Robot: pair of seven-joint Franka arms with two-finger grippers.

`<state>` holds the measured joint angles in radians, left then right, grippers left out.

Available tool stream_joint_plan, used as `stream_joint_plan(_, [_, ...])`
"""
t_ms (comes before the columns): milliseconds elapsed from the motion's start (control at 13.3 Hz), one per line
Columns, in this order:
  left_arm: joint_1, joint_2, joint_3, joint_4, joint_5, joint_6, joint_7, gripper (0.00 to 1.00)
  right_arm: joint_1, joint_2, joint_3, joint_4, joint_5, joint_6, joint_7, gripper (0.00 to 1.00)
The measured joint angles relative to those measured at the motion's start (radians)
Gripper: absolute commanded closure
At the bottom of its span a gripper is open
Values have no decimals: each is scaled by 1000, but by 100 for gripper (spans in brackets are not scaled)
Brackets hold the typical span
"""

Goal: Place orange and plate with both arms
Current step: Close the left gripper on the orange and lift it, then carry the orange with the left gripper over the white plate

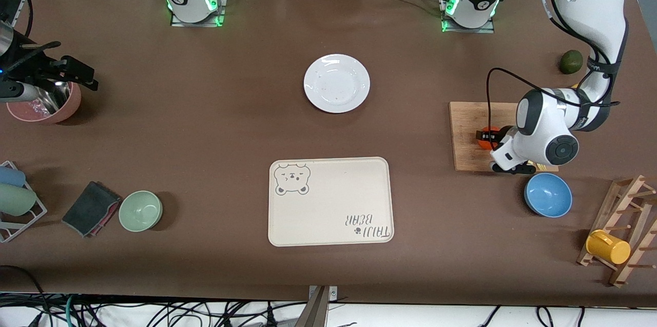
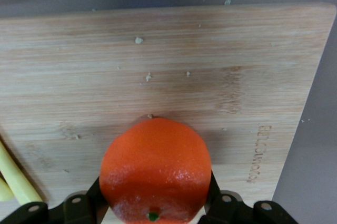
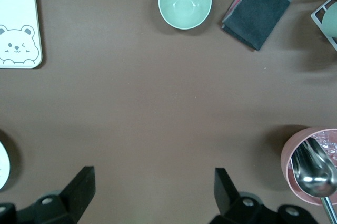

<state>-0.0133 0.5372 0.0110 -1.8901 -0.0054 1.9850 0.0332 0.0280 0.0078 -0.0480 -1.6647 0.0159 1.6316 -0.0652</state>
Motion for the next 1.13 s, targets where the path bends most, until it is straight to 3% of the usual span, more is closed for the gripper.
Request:
stream_joint_plan(376, [-12, 1, -31, 64, -57, -40, -63, 100, 1, 0, 0, 0, 0, 5, 0, 0])
stream_joint_plan(602, [-70, -12, -120, 133, -73, -131, -231, 100, 1, 0, 0, 0, 0, 5, 0, 0])
stream_joint_plan(902, [-135, -16, -286, 144, -213, -134, -529, 100, 7, 1, 1, 0, 0, 6, 0, 0])
stream_joint_plan(1128, [-282, -13, -311, 134, -287, -46, -764, 100, 8, 1, 1, 0, 0, 6, 0, 0])
